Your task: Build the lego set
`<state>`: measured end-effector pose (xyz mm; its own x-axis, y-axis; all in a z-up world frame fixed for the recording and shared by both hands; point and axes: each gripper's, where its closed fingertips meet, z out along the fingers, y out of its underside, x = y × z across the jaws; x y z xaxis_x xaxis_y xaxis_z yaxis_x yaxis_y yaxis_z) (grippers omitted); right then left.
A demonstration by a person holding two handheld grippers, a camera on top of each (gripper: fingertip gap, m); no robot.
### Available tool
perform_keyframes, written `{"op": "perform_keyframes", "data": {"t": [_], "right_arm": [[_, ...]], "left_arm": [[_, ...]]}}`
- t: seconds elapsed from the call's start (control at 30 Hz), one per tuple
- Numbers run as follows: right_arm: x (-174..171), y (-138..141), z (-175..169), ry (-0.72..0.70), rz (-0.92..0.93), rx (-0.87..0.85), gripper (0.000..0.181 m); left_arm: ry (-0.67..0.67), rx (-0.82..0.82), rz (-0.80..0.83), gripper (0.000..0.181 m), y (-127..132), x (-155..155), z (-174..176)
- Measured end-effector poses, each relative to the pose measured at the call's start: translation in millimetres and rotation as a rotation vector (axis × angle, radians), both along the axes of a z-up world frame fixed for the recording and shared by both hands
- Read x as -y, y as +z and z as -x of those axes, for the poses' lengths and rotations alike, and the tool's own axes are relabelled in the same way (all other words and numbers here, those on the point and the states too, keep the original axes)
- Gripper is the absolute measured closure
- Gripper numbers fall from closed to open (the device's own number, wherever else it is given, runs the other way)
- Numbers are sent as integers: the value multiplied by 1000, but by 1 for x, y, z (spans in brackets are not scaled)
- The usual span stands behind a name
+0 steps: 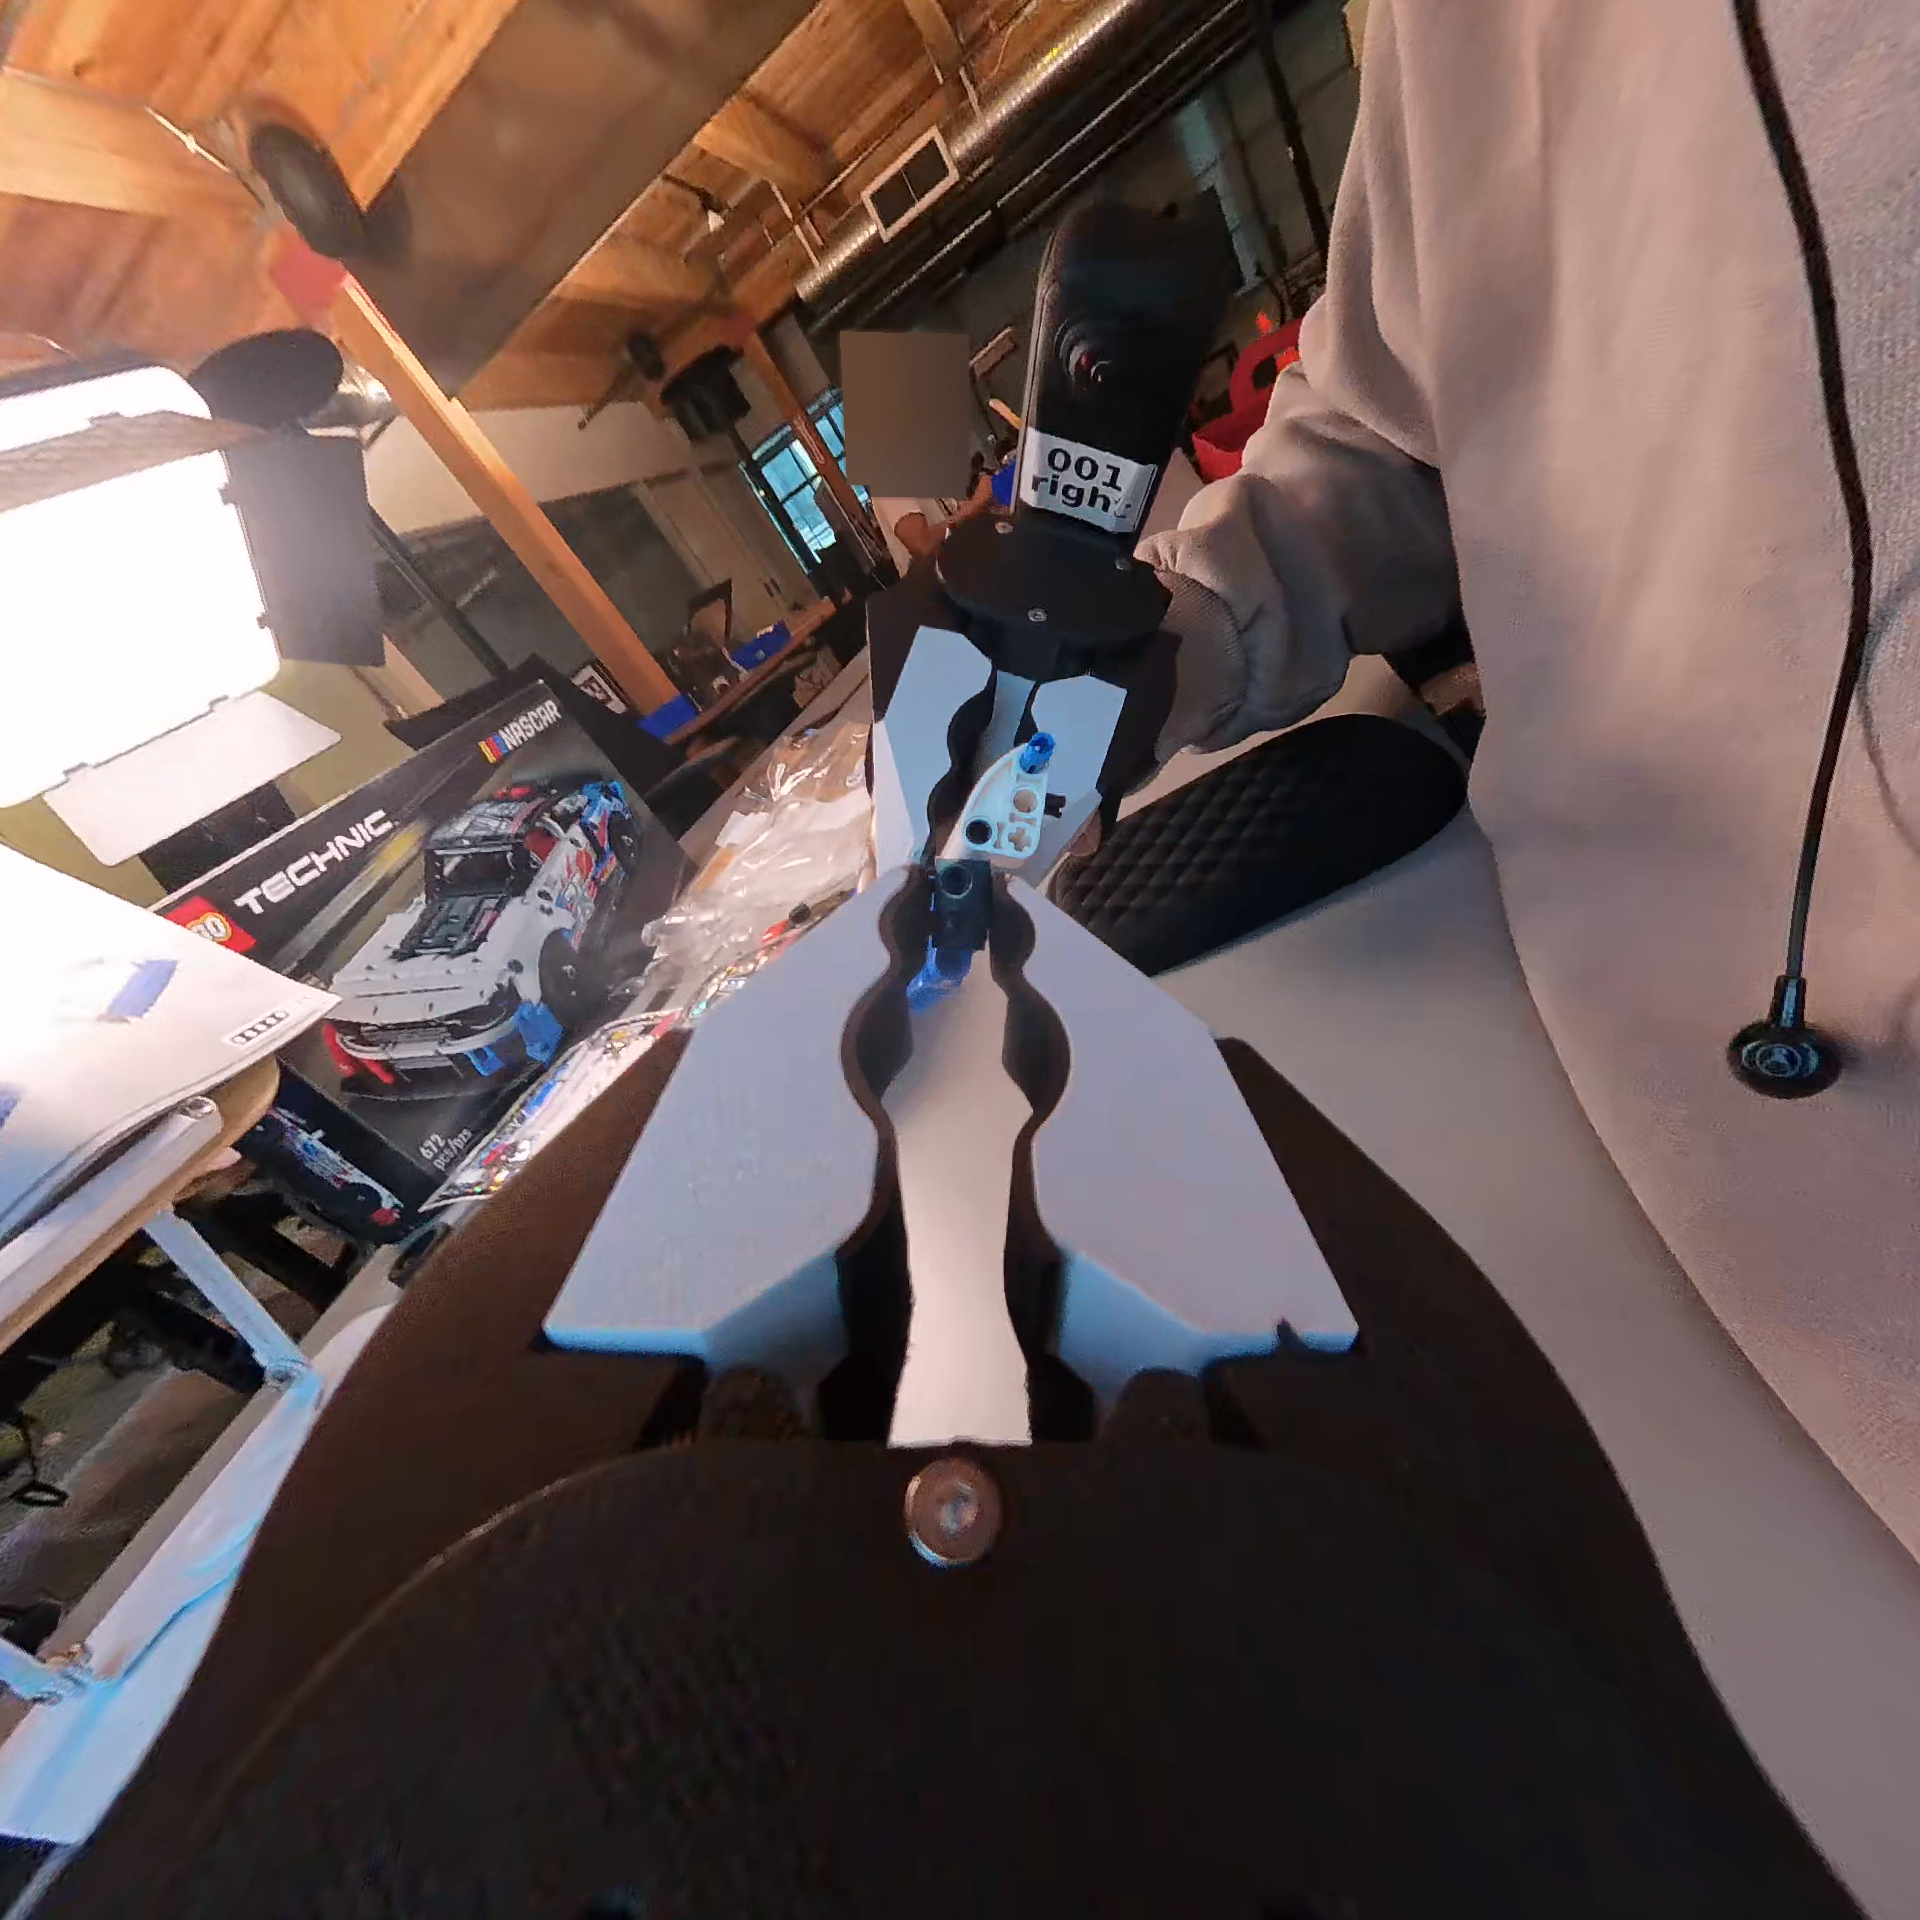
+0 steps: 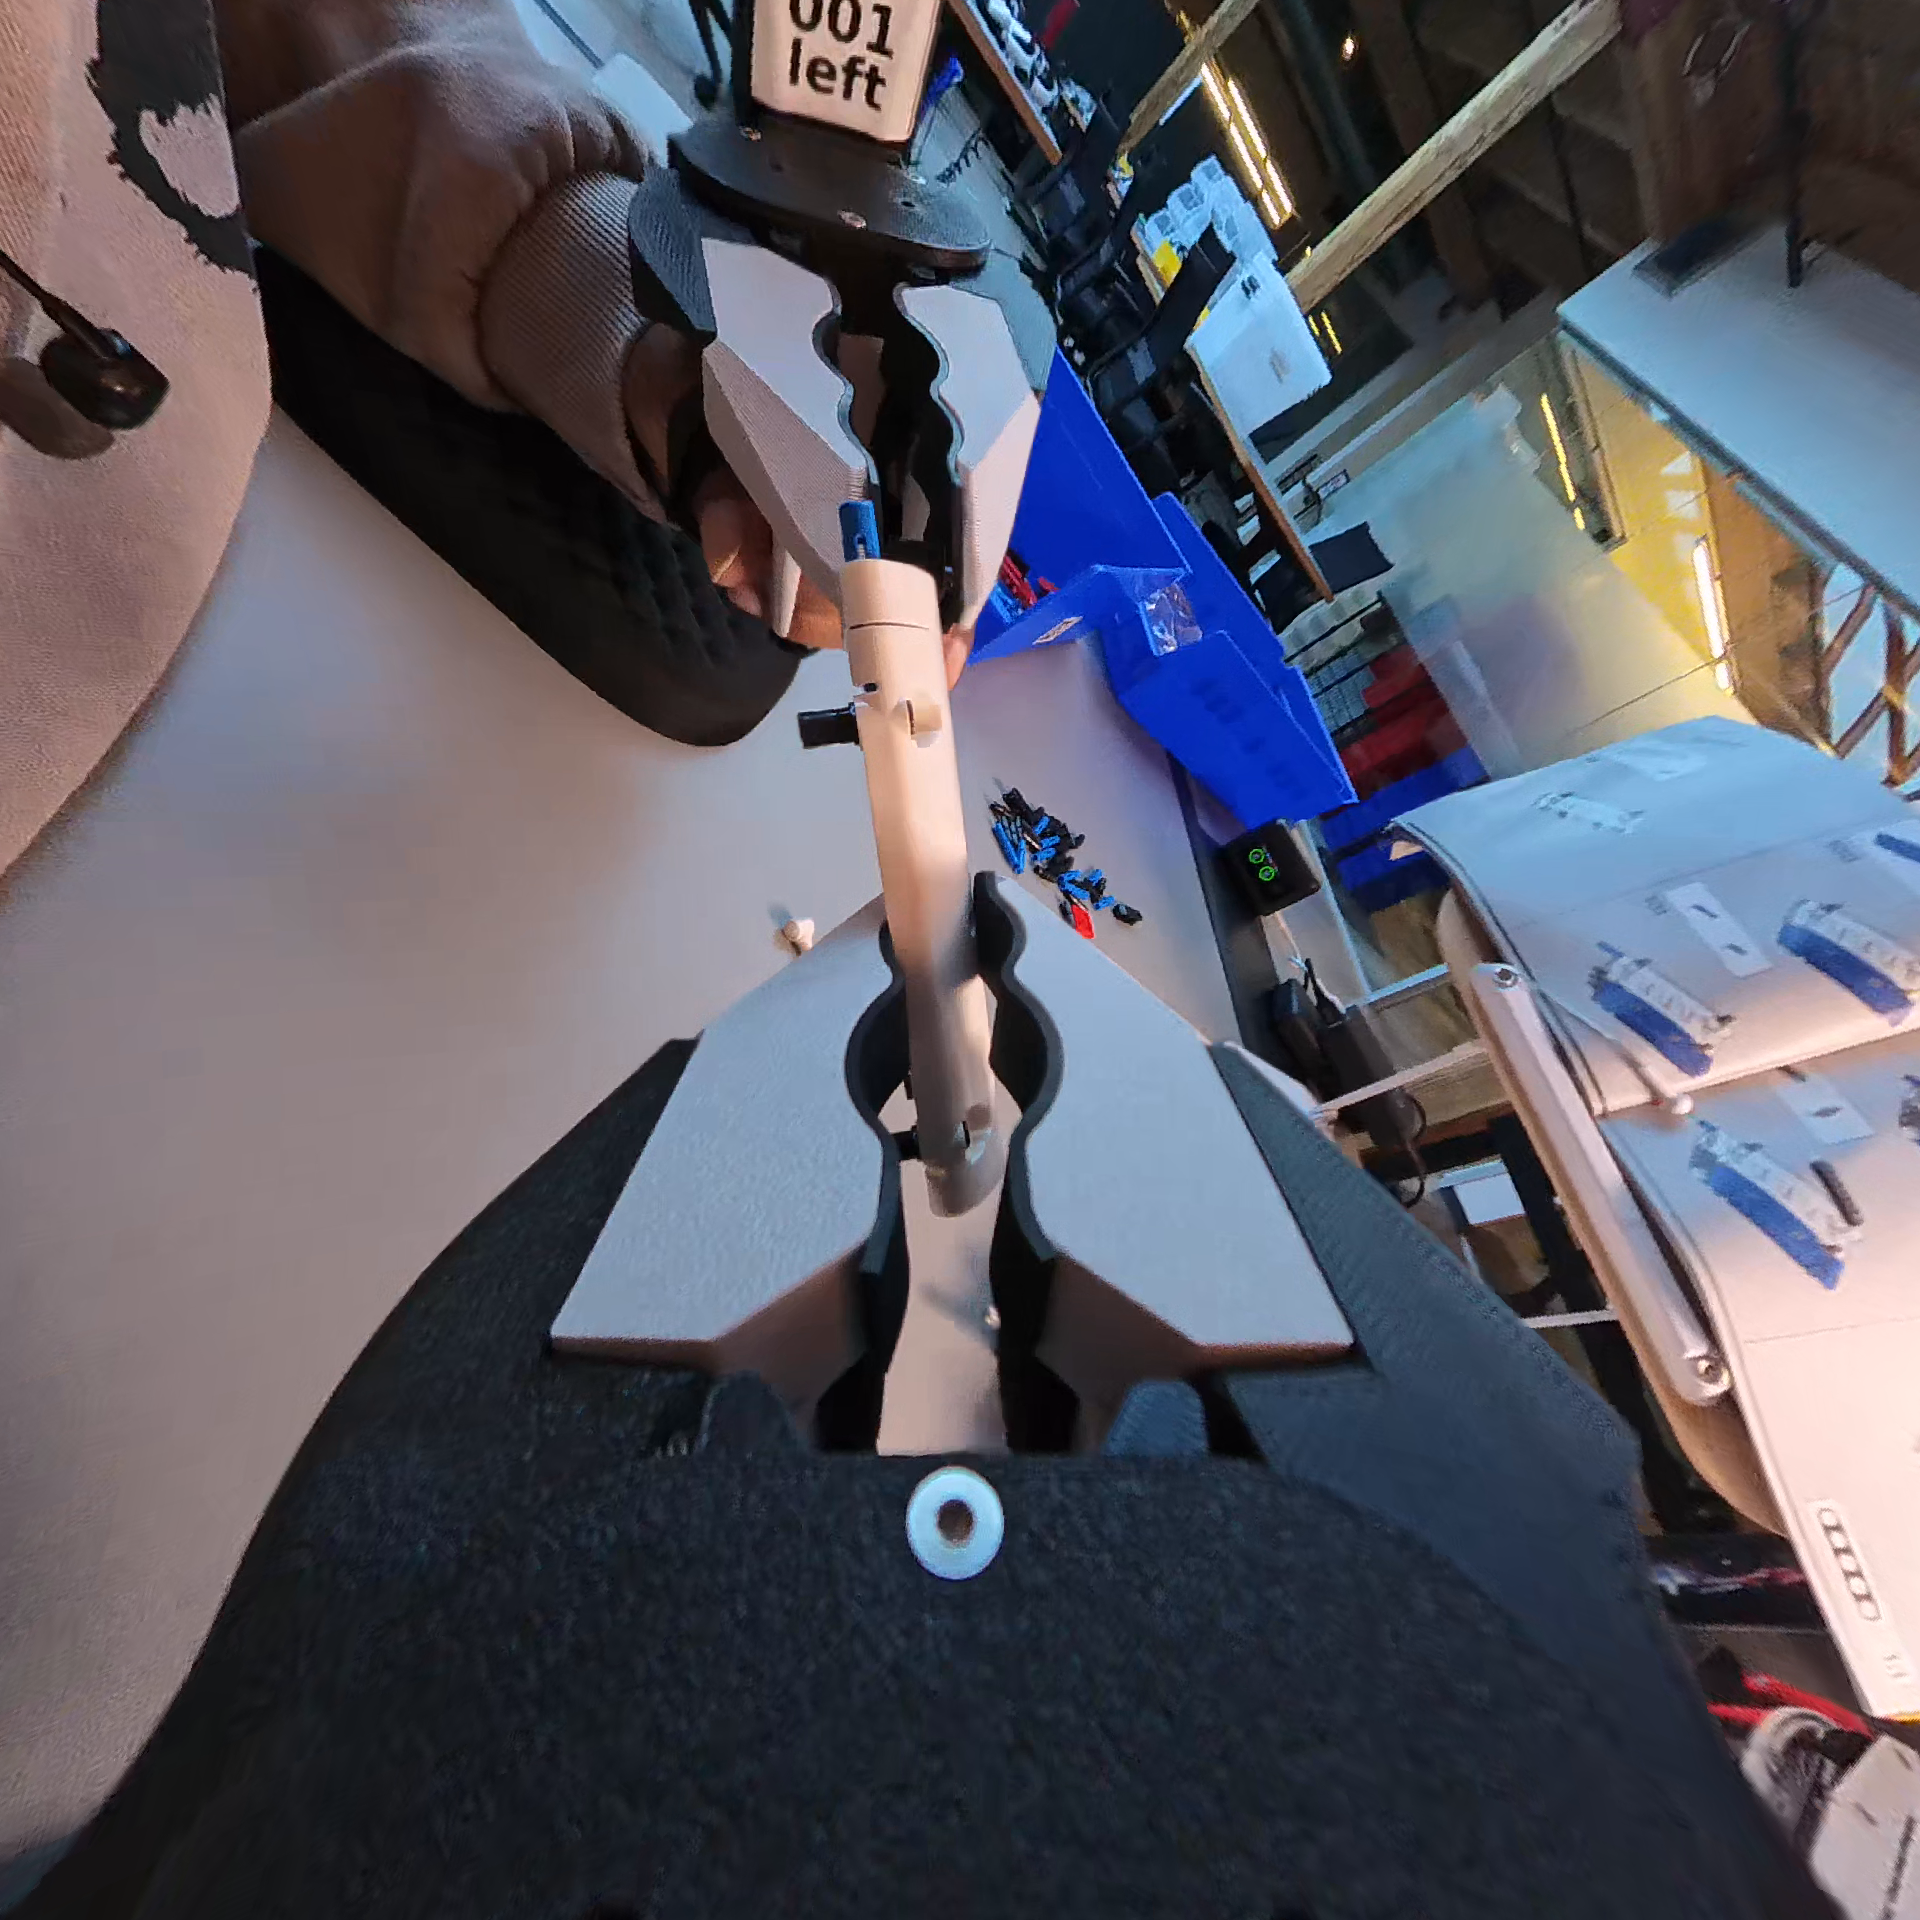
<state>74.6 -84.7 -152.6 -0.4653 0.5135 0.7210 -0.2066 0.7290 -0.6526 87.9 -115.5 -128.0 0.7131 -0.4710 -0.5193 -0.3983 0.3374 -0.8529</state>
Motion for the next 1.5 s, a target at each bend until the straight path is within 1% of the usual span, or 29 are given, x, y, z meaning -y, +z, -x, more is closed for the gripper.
{"op": "perform_keyframes", "data": {"t": [0.07, 0.17, 0.33, 0.4, 0.47, 0.67, 0.77, 0.93, 1.07, 1.2, 1.3, 1.37, 1.43, 1.5], "right_arm": [[2, 2, -1, 18, 23, 0, 174], [2, 0, 1, 19, 31, -2, 174], [2, 1, 1, 22, 24, 10, 174], [0, 0, 3, 9, -4, 11, 174], [-1, 0, 3, -1, -26, -2, 174], [-3, 5, 5, -45, -183, -113, 174], [-3, 6, 6, -51, -174, -118, 174], [1, 0, 5, -21, -167, -59, 174], [4, -3, 5, 1, -122, -1, 175], [4, 0, 5, -3, -92, 16, 175], [3, -4, 3, -3, -121, 22, 175], [1, -8, 4, -5, -95, 50, 175], [1, -9, 4, 7, -67, 57, 175], [1, -12, 3, 19, -55, 67, 175]], "left_arm": [[4, -8, -36, 172, 4, 2, -2], [39, -63, -66, 172, 4, 2, -3], [121, -224, -152, 172, 4, 2, -3], [160, -290, -174, 172, 1, 0, -2], [183, -321, -194, 172, 1, -1, -2], [240, -418, -247, 172, -2, -1, 1], [255, -435, -263, 172, -1, -1, 2], [196, -411, -237, 172, -7, 3, 1], [135, -305, -185, 172, -8, 4, 2], [121, -247, -153, 171, -6, 3, 5], [81, -184, -57, 170, -14, 1, 5], [67, -153, -10, 171, -19, -2, 6], [68, -151, -10, 171, -15, -3, 5], [55, -155, -1, 171, -16, -3, 3]]}}
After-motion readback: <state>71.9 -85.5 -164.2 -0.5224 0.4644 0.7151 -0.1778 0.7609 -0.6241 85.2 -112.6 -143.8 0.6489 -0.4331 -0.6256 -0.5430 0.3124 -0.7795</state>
